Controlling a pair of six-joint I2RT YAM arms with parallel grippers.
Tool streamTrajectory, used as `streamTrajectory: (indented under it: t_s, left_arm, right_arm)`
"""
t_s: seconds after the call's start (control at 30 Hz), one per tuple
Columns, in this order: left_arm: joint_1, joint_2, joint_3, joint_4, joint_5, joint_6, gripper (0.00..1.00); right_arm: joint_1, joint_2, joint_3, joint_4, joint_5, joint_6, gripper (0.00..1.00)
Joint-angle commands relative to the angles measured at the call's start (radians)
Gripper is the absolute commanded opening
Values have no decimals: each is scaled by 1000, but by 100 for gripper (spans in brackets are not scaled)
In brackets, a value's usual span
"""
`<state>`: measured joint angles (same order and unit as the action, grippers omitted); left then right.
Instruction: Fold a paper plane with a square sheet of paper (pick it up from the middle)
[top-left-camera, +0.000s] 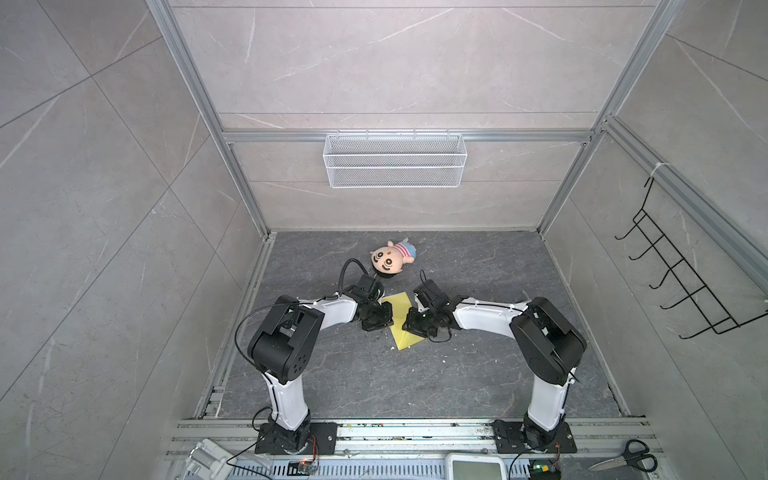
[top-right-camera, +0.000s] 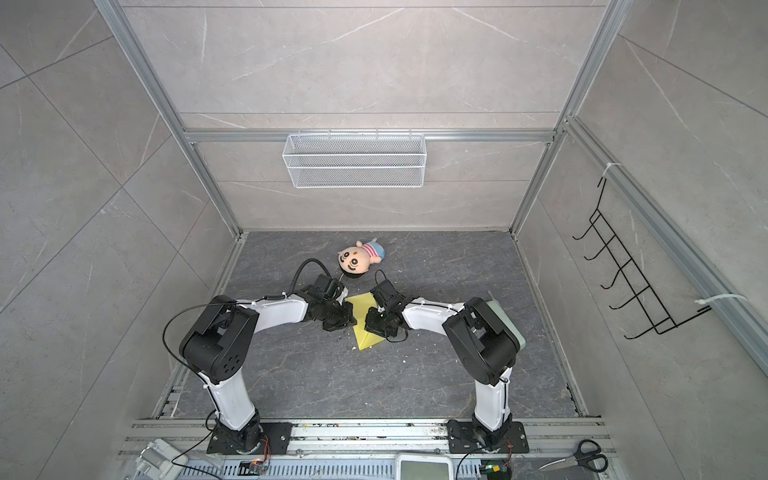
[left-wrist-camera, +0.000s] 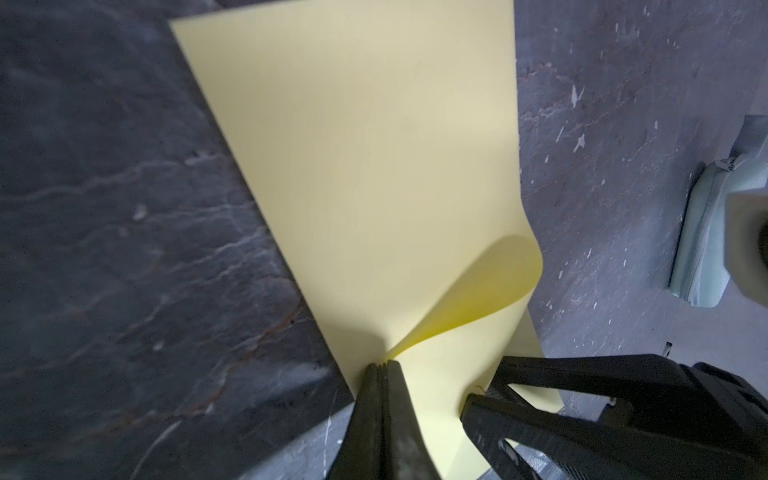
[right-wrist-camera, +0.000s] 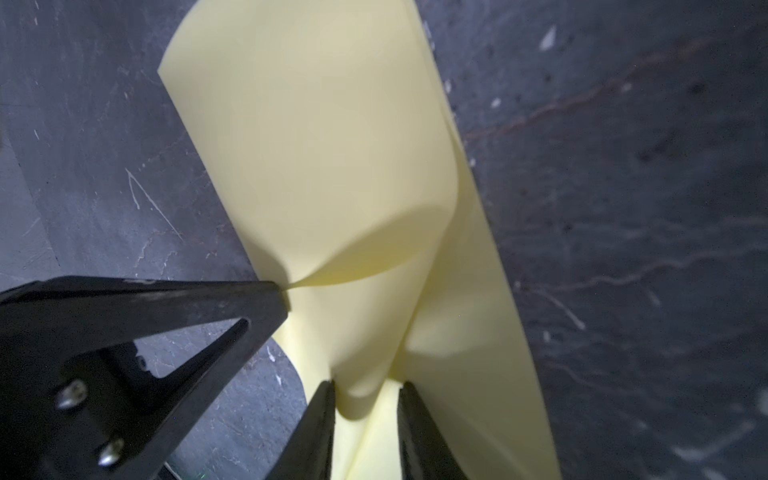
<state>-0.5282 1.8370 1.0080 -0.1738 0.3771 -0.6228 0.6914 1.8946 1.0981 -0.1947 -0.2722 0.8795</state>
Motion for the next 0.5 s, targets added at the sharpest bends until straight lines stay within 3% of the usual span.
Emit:
streamTrajectory:
  t_s: [0.0, 0.47]
  left_arm:
    - [-3, 9, 27, 10, 11, 25, 0]
    - [-2, 29, 35, -42, -18, 38, 0]
  right_arm:
    - [-7, 75, -25, -141, 89, -6, 30]
    - [-7, 45, -34, -107, 74, -26, 31]
